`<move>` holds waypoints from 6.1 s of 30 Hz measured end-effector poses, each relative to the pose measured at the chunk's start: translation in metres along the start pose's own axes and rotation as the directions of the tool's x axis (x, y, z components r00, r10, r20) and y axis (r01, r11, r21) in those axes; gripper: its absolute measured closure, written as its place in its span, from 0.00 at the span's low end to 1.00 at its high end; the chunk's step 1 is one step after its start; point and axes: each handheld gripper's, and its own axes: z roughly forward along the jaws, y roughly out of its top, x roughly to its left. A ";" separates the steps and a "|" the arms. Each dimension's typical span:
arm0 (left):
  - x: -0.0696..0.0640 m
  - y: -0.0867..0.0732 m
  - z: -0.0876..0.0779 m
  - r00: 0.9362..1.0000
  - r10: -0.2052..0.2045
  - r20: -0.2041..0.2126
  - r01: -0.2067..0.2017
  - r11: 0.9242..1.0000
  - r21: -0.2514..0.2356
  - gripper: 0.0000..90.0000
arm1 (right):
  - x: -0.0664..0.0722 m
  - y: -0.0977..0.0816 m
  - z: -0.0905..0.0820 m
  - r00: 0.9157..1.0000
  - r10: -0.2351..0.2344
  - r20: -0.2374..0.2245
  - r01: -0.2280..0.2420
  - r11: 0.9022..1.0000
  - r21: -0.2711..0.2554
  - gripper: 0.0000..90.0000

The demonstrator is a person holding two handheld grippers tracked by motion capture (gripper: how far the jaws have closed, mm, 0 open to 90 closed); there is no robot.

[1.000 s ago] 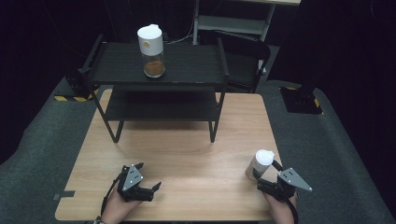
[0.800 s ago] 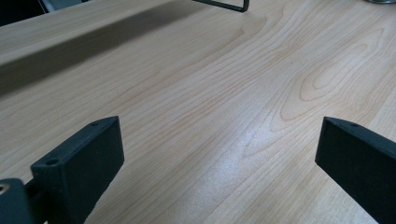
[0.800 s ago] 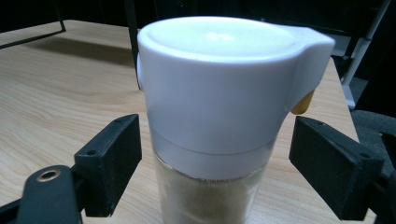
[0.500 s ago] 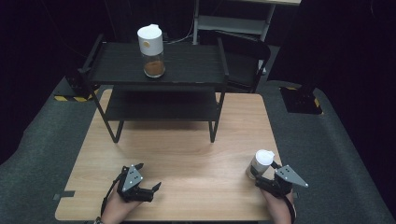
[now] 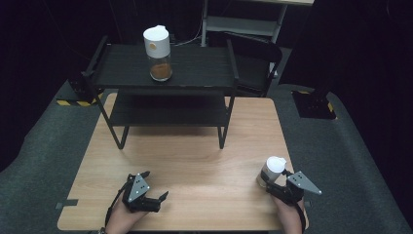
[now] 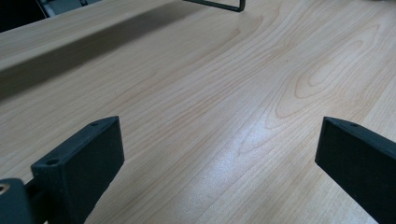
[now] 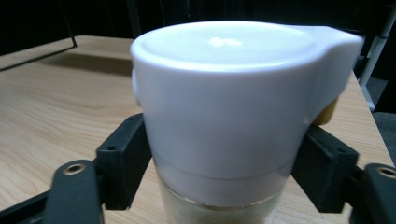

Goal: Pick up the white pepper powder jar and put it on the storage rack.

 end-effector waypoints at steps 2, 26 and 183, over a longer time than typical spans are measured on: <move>0.000 0.000 0.000 1.000 0.003 -0.001 -0.003 1.000 0.001 0.02 | -0.002 -0.001 0.000 1.000 0.007 -0.005 -0.007 1.000 -0.004 0.32; -0.001 0.000 -0.001 1.000 0.000 -0.002 0.000 1.000 -0.001 0.02 | 0.005 -0.003 -0.002 1.000 -0.006 0.008 0.006 1.000 -0.028 0.33; 0.010 -0.006 -0.003 0.999 -0.024 0.045 0.025 0.999 -0.028 0.02 | 0.116 0.316 0.142 0.975 -0.123 -0.186 0.079 0.971 -0.227 0.33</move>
